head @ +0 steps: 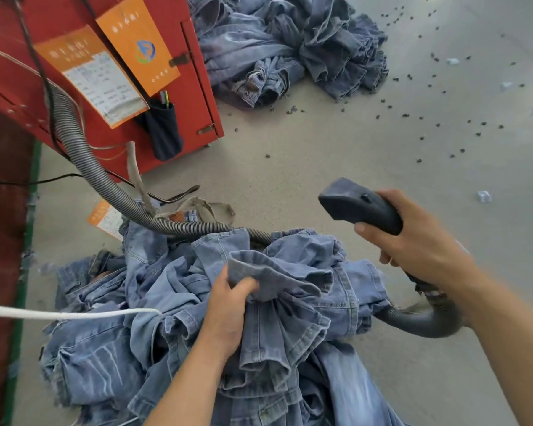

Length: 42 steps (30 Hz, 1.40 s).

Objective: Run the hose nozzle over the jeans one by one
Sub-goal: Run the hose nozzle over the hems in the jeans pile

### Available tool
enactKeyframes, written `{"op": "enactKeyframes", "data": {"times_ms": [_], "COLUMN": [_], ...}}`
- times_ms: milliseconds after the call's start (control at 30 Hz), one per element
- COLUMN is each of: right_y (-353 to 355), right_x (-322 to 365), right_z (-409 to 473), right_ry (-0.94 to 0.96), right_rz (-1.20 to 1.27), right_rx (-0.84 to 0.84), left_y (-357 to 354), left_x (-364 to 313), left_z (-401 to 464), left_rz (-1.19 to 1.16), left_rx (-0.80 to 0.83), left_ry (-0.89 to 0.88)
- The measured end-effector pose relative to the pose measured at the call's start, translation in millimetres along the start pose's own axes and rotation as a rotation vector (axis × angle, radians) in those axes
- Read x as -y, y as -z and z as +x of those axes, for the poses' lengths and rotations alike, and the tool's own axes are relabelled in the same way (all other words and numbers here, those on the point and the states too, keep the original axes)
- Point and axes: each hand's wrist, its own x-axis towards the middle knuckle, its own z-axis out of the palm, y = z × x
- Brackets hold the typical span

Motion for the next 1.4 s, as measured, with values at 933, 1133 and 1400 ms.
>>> {"op": "enactKeyframes", "data": {"times_ms": [933, 1133, 1400], "right_y": [11, -21, -57], "right_x": [-11, -12, 16], "right_z": [-10, -13, -1], "right_ry": [0.049, 0.081, 0.182], "right_rz": [-0.047, -0.184, -0.226], "right_rx": [0.102, 0.250, 0.366], "left_y": [12, 21, 22], "left_x": [-7, -13, -10], "left_z": [6, 10, 2], "left_rz": [-0.130, -0.359, -0.440], "left_rx": [-0.228, -0.332, -0.135], "left_ry": [0.075, 0.234, 0.227]}}
